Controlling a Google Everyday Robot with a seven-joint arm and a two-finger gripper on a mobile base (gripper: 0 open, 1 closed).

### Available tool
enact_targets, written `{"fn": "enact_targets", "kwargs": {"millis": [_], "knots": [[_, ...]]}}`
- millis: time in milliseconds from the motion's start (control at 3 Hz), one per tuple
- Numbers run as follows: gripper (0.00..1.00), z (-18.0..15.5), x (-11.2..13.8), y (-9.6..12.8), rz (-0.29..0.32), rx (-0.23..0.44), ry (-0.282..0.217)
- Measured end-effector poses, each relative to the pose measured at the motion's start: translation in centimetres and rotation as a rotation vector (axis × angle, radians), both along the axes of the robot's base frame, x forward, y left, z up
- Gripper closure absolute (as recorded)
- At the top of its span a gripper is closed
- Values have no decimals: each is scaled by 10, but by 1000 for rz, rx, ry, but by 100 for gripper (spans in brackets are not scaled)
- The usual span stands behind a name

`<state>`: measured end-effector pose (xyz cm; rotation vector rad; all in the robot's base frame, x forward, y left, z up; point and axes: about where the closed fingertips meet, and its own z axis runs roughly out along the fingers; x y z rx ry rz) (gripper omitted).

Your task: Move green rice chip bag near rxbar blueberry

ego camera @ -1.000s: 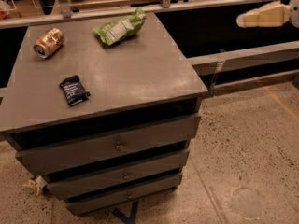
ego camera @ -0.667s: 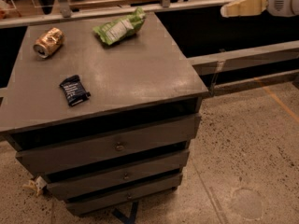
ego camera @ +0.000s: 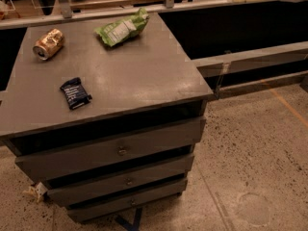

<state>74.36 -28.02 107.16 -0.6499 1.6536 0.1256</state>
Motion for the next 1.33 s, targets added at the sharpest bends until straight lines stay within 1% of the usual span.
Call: {"fn": "enact_targets", "kwargs": {"millis": [333,667,1000,1333], "knots": [[0,-16,8,10,3,-26,11],[0,-42,20,34,58,-43,7],[0,-60,37,59,115,-45,-30],[0,-79,54,84,136,-99,-72]]}}
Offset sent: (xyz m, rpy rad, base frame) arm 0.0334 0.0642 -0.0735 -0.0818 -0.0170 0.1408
